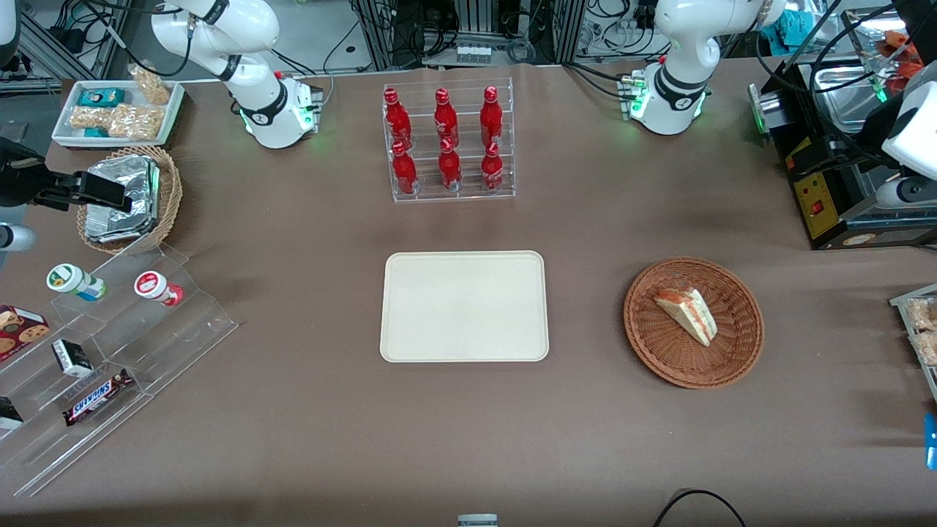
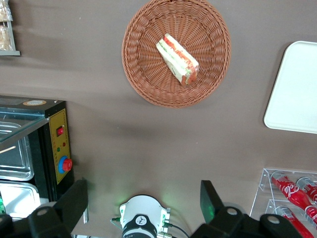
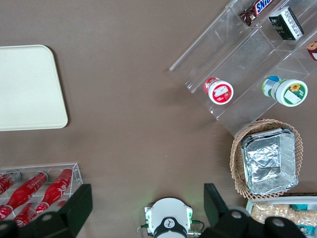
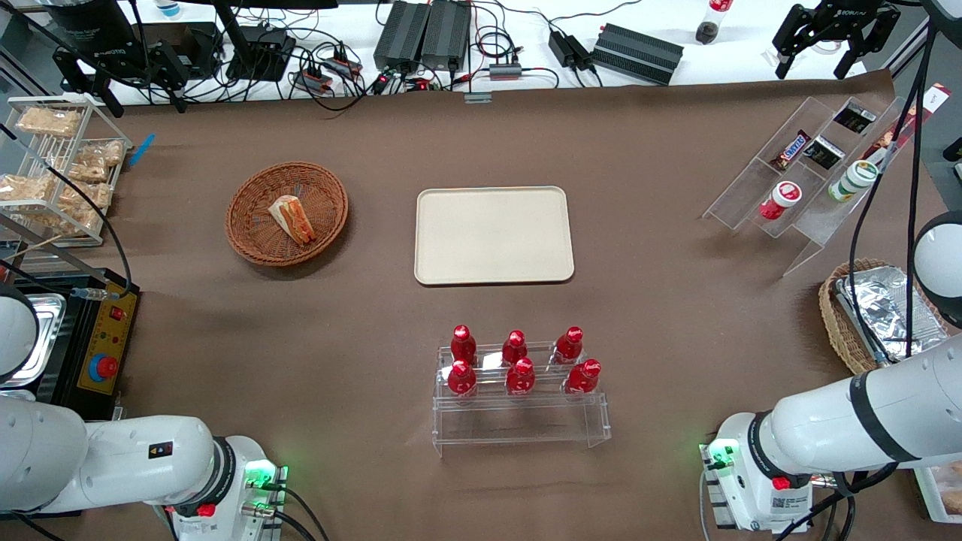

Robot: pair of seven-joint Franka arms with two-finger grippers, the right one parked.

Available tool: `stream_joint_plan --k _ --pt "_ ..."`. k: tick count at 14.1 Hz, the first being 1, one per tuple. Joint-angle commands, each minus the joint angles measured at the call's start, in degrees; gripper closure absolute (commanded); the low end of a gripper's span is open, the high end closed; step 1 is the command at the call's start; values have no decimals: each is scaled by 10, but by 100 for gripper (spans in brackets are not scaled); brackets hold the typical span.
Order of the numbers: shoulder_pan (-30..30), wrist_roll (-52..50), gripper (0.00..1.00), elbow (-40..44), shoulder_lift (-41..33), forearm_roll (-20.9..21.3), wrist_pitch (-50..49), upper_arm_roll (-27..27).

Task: Place sandwich from basket to tray
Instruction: 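Move the left gripper over the sandwich in the woven basket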

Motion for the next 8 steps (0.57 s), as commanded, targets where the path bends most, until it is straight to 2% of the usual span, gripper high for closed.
stream_joint_plan --k 1,3,7,8 --pt "-1 9 0 7 5 7 -27 -5" --pt "-2 8 0 -6 10 10 -20 -5" --pt "1 -7 0 19 74 10 -12 -5" --pt "2 -7 0 13 91 7 17 -4"
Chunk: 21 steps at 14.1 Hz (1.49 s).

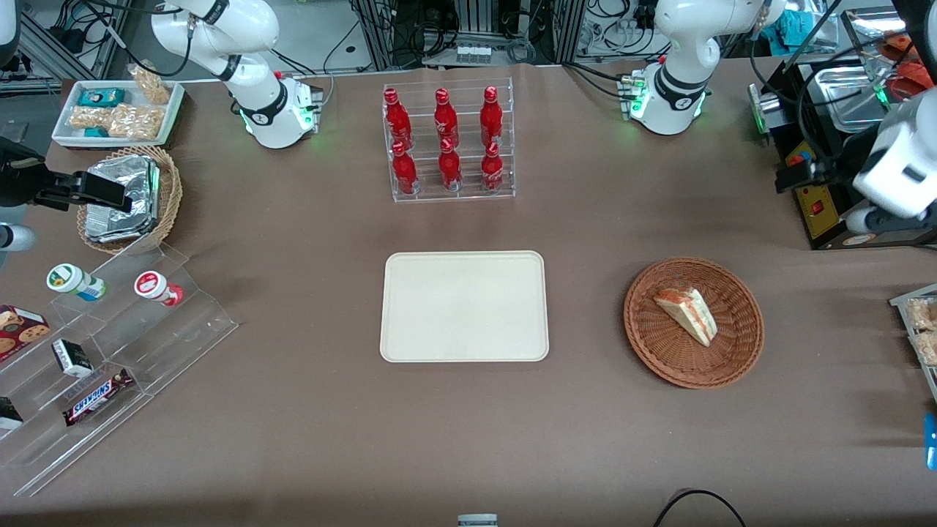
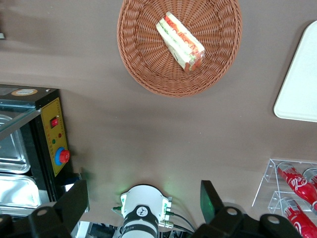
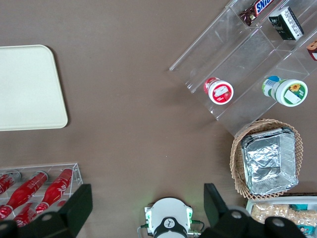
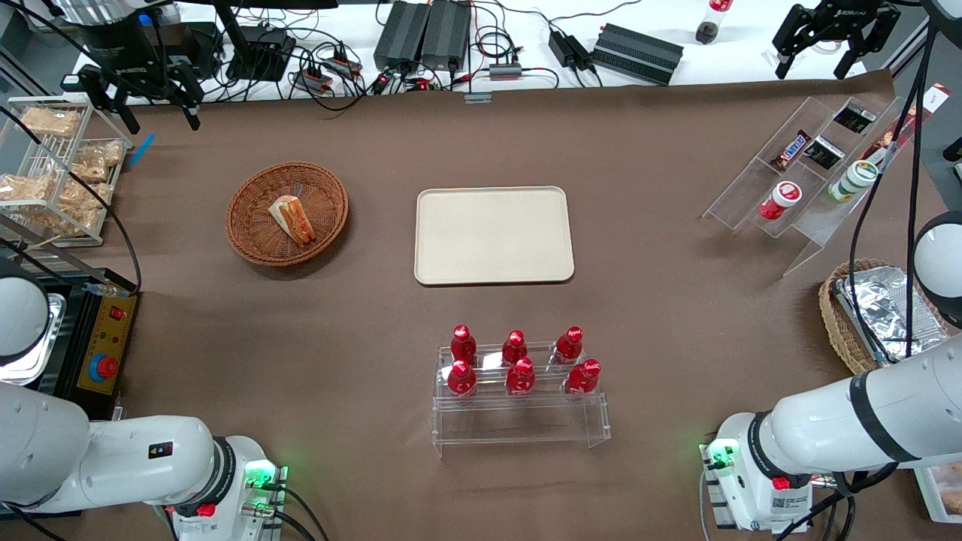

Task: Place sandwich from basket to tray
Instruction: 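Move the left gripper over the sandwich in the woven basket, then lower the left gripper onto the sandwich and close on it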

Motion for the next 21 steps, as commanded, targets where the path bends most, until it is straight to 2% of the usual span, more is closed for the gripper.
stream_joint_plan --k 1,4,11,14,21 --pt "0 -10 0 10 56 3 44 -3" --pt "-4 -75 0 -10 114 4 138 -4" --pt "-51 -246 0 -133 175 3 394 -4" --pt "-66 -306 0 -135 188 6 407 -4" --pt "-59 -334 0 -142 209 7 398 16"
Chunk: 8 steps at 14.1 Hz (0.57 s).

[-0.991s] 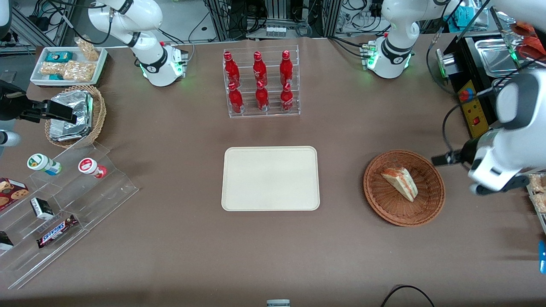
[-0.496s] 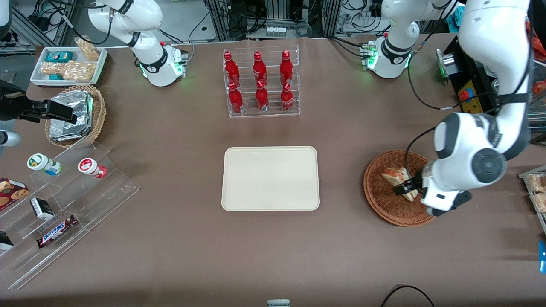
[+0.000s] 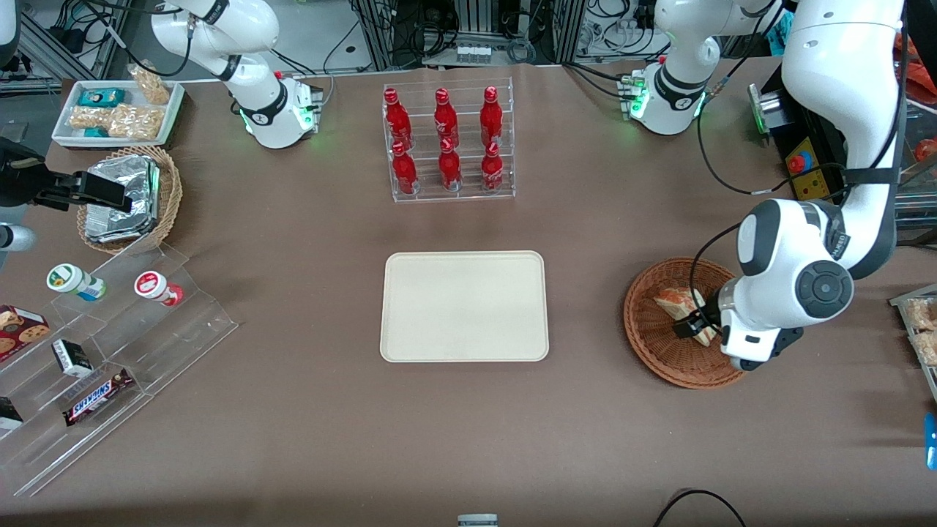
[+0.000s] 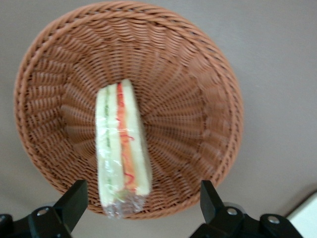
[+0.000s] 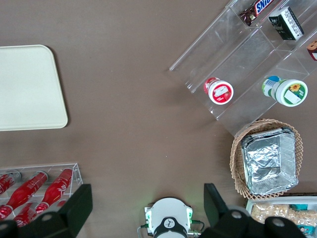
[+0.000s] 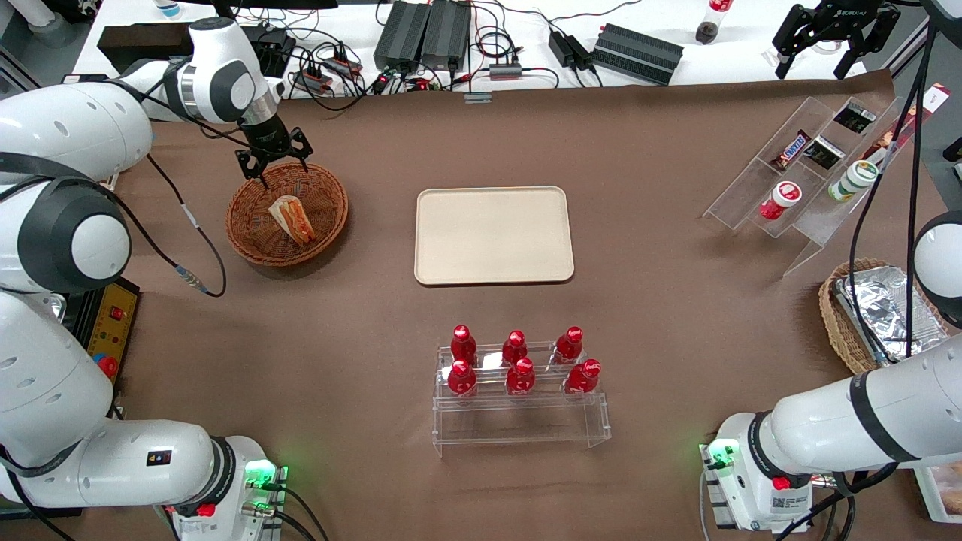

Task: Place sandwich from basket to tray
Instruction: 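Lower the left gripper onto the sandwich and close on it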

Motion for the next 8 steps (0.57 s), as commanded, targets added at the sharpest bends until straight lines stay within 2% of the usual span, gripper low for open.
stream_joint_plan --k 1,4,8 --pt "0 -21 0 -5 22 7 5 5" --pt "0 -23 0 -12 36 8 22 9" --pt "0 -28 0 -66 37 3 86 21"
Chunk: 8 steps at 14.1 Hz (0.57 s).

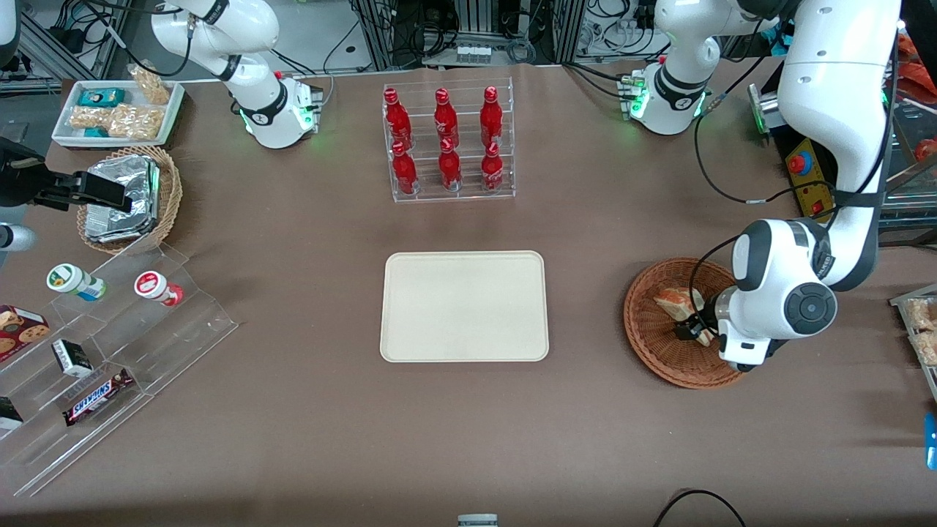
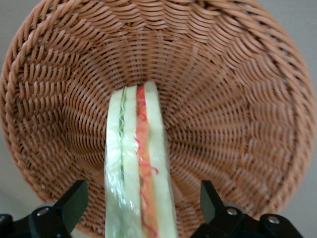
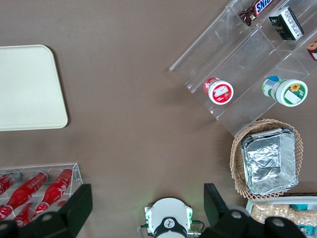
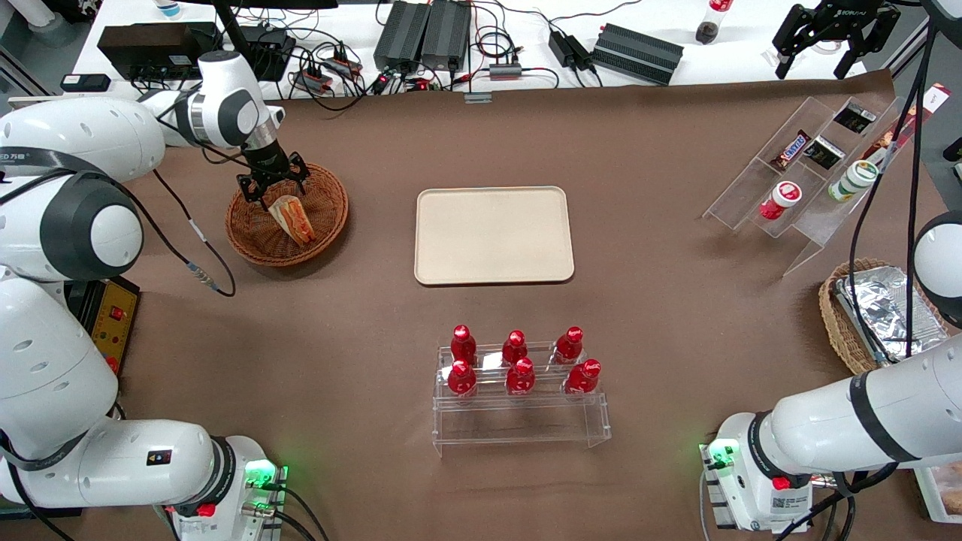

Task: Place sandwich from basket to tray
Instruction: 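Lower the left gripper onto the sandwich and close on it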

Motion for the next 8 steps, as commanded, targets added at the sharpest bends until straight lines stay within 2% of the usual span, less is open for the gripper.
stream_joint_plan --k 1,2,4,6,7,8 --pt "0 -19 0 -41 -7 2 51 3" --pt "0 -40 4 -41 -7 2 55 3" --pt "-1 -79 47 -38 -10 2 50 3" --pt "-1 -82 75 -37 -15 3 48 3" --pt "0 -82 84 -36 -17 2 48 3" --pt "0 -81 85 -35 -19 2 45 3"
